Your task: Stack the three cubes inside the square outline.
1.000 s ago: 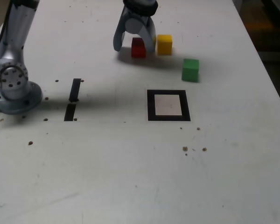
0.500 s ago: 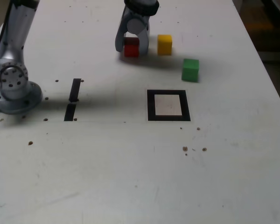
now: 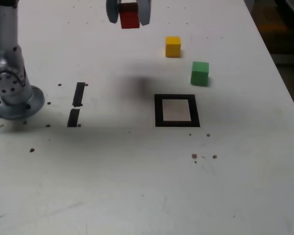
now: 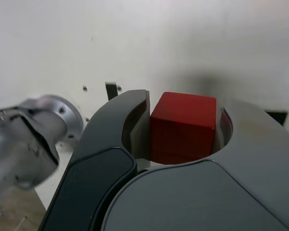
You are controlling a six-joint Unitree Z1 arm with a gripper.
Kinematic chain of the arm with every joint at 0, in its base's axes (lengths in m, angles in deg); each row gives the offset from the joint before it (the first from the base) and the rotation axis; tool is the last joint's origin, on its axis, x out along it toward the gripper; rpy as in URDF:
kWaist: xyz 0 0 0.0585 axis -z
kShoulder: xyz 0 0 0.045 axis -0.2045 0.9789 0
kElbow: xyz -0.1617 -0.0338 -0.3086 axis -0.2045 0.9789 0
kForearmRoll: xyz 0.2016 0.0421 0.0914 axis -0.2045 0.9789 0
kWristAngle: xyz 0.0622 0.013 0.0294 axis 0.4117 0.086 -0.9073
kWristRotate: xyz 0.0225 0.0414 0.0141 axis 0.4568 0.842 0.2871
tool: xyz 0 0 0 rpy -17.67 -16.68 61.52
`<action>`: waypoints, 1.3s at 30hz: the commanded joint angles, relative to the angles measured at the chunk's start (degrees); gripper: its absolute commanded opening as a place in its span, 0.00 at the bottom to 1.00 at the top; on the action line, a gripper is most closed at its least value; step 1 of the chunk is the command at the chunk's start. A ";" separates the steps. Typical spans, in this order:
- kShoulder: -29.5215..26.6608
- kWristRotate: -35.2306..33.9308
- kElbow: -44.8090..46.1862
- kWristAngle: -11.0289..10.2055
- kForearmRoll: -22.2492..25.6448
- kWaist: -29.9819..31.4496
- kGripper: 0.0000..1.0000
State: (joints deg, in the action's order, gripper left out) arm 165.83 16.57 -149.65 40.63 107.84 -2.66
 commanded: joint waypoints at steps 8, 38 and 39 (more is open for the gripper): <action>12.49 -15.25 -6.82 4.11 0.14 16.04 0.15; 20.56 -17.42 0.82 8.06 -14.44 17.35 0.16; 20.59 -17.43 0.84 8.02 -14.61 17.35 0.16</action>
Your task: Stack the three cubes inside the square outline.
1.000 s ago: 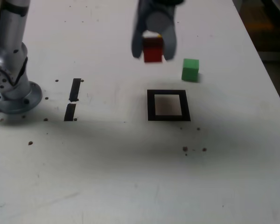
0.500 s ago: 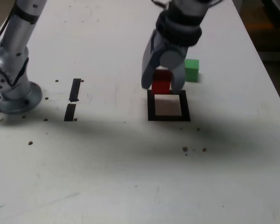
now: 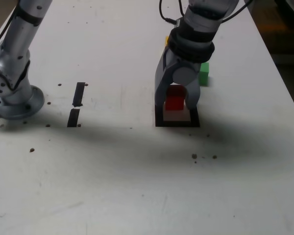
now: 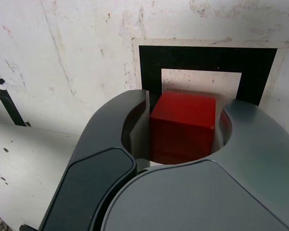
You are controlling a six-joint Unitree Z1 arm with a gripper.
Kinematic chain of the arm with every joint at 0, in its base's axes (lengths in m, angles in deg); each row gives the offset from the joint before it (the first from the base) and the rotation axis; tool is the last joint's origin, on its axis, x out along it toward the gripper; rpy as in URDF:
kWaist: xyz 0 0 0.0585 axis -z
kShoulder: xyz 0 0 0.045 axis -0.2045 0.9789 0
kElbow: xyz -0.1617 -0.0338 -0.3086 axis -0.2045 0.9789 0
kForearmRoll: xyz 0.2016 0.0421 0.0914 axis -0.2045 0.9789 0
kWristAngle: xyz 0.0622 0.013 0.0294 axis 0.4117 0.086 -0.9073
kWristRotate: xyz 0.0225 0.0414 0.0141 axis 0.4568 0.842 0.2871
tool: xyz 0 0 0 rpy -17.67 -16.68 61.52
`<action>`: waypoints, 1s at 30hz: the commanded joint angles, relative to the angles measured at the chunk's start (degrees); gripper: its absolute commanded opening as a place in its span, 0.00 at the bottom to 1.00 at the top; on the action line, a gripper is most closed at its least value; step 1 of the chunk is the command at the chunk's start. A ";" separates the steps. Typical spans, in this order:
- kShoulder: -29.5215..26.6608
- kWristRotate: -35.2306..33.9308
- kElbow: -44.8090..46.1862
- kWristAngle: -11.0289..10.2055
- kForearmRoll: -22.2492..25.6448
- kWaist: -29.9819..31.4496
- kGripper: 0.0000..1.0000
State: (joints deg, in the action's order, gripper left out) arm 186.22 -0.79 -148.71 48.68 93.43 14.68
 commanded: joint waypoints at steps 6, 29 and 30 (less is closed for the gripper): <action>0.97 -0.08 0.26 -0.26 -1.13 0.02 0.19; -5.83 0.86 -1.23 0.36 4.31 -1.02 1.00; -7.28 1.35 -1.28 -0.37 5.00 -1.75 1.00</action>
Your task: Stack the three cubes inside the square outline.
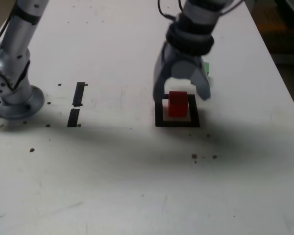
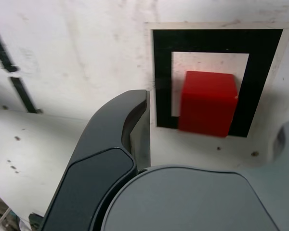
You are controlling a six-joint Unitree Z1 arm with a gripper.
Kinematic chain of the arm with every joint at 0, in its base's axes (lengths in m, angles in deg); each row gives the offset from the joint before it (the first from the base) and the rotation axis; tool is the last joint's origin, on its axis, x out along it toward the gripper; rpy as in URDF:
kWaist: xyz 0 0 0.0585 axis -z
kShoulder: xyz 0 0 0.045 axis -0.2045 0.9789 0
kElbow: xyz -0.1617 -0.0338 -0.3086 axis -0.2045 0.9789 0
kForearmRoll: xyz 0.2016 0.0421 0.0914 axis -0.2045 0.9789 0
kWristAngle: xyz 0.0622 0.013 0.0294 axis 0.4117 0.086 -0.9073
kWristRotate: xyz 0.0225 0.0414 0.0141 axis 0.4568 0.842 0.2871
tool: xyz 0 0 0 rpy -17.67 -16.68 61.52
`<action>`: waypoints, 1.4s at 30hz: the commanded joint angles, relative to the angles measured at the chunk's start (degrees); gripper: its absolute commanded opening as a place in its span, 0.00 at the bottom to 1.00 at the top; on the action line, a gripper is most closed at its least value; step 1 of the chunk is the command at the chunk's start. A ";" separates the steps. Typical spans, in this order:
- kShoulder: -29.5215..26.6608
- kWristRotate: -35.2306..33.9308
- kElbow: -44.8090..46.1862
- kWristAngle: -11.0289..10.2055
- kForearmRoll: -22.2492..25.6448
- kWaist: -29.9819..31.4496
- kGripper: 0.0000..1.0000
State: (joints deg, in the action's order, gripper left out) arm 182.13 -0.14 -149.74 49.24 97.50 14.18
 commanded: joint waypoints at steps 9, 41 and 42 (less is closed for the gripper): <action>-7.16 12.63 -5.39 -4.00 5.51 -14.61 1.00; 13.10 26.51 -15.01 -8.11 0.88 -30.69 0.67; 13.16 26.51 -15.05 -8.24 0.51 -30.69 0.62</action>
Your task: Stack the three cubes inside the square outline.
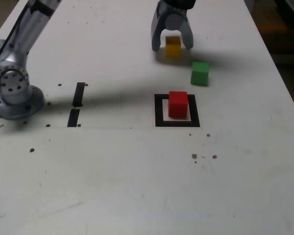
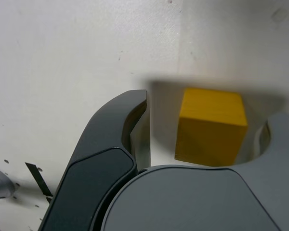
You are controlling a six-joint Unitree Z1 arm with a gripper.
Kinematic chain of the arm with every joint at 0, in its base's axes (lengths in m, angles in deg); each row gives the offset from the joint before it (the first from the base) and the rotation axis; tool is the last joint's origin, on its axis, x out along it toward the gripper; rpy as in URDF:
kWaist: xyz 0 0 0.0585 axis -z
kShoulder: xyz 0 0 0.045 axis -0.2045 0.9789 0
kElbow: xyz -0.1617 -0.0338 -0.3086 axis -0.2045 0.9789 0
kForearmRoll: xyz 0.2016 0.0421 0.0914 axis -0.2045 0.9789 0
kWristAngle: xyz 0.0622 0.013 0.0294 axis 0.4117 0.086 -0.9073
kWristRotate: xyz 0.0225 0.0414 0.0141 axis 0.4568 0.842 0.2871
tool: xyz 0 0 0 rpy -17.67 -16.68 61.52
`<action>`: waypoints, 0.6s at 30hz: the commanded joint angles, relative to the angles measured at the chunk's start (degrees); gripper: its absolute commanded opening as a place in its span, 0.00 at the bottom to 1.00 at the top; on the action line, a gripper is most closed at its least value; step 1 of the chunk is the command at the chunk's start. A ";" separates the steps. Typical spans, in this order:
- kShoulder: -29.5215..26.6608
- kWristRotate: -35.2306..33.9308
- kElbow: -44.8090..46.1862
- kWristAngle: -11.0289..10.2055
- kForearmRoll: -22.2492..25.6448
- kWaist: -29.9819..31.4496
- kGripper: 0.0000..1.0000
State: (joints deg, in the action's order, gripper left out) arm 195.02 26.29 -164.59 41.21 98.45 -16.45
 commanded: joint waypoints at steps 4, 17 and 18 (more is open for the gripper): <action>0.25 0.06 0.28 -0.06 -2.64 -0.05 0.46; -1.32 0.05 2.70 1.26 -4.88 0.09 0.19; -1.88 0.02 2.86 1.13 -4.77 0.17 0.18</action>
State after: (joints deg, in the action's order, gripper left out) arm 194.18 26.31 -161.86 42.50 93.47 -16.42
